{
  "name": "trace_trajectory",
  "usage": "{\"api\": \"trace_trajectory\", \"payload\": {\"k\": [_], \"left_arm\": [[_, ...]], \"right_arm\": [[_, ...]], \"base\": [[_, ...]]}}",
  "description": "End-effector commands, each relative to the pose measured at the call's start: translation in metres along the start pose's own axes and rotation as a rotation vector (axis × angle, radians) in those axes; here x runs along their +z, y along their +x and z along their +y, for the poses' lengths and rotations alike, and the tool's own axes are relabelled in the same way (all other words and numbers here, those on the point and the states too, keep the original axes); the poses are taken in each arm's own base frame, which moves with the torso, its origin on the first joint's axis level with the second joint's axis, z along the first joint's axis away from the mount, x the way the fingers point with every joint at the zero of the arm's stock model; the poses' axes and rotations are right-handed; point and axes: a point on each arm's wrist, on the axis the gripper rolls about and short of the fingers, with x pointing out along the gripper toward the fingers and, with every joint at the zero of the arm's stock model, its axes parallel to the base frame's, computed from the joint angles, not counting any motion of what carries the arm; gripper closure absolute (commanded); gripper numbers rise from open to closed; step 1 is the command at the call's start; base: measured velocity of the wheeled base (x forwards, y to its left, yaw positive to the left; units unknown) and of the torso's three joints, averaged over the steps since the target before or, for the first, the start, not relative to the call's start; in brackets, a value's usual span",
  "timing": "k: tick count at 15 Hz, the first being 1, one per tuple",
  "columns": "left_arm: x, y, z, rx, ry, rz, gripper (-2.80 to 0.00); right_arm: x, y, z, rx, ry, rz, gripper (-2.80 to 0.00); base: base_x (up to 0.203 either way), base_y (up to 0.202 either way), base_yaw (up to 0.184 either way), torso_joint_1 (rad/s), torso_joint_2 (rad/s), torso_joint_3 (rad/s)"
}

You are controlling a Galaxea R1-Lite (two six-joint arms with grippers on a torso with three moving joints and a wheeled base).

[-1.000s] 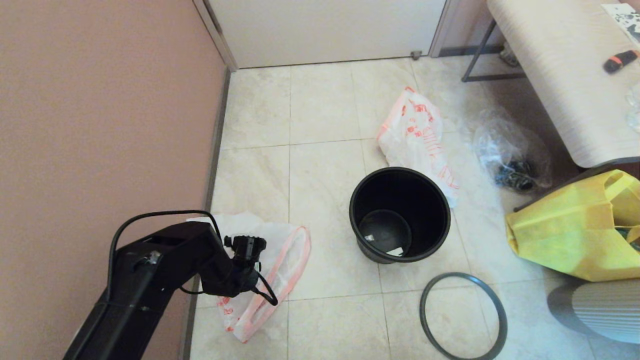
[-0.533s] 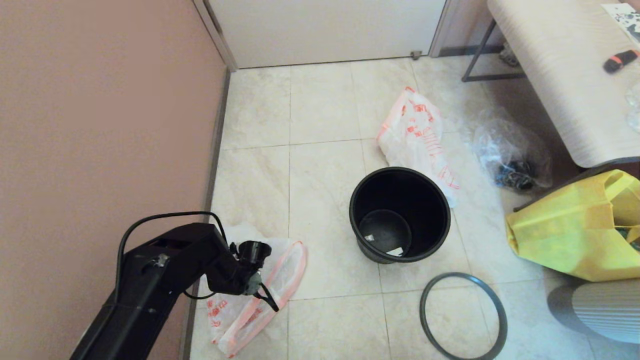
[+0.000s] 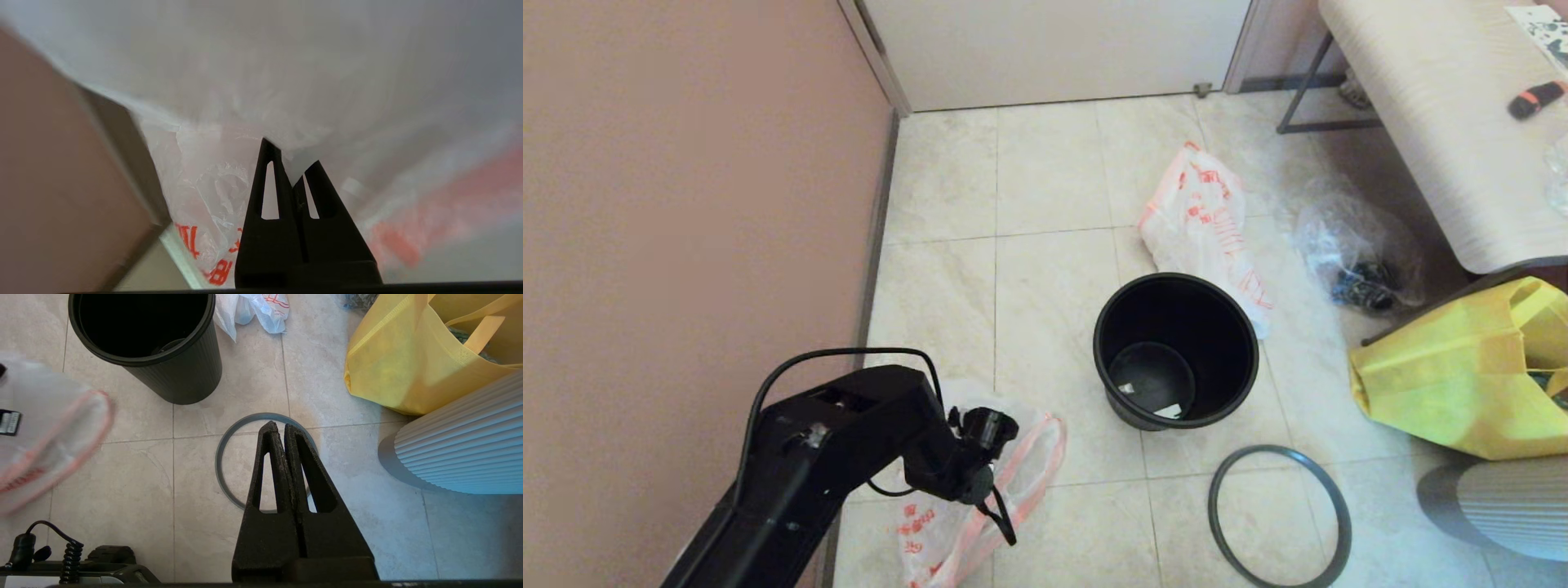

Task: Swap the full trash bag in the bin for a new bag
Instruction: Pick up a new trash bag

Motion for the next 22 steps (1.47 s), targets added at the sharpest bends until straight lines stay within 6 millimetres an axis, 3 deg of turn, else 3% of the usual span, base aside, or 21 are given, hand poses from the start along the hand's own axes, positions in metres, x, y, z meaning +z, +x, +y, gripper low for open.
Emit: {"api": "trace_trajectory", "payload": {"k": [1,6,8,13,16,17,20,22], "left_arm": [[0.009,-0.033,-0.006,-0.035,0.003,-0.047,0.0],[0.01,-0.074,0.031,0.01,-0.083,-0.051,0.0],[-0.002,-0.092,0.042,-0.012,-0.093,-0.024,0.0],[-0.043,-0.134,-0.004,-0.147,0.043,-0.025,0.0],[-0.057,-0.127,-0.022,-0.151,0.095,-0.01,0.0],[-0.059,-0.123,-0.024,-0.149,0.103,-0.001,-2.8],[-0.056,-0.12,-0.02,-0.173,0.092,0.019,-2.8],[-0.048,-0.128,-0.014,-0.179,0.066,0.0,-2.8]], "right_arm": [[0.0,0.0,0.0,0.001,-0.001,0.001,0.0],[0.0,0.0,0.0,0.0,0.0,0.001,0.0],[0.0,0.0,0.0,0.0,-0.001,0.001,0.0],[0.0,0.0,0.0,0.0,0.0,0.001,0.0],[0.0,0.0,0.0,0.0,-0.001,0.001,0.0],[0.0,0.0,0.0,0.0,0.0,0.001,0.0],[0.0,0.0,0.0,0.001,0.0,0.001,0.0],[0.0,0.0,0.0,0.0,0.0,0.001,0.0]], "base": [[0.0,0.0,0.0,0.0,0.0,0.0],[0.0,0.0,0.0,0.0,0.0,0.0],[0.0,0.0,0.0,0.0,0.0,0.0],[0.0,0.0,0.0,0.0,0.0,0.0],[0.0,0.0,0.0,0.0,0.0,0.0],[0.0,0.0,0.0,0.0,0.0,0.0],[0.0,0.0,0.0,0.0,0.0,0.0],[0.0,0.0,0.0,0.0,0.0,0.0]]}}
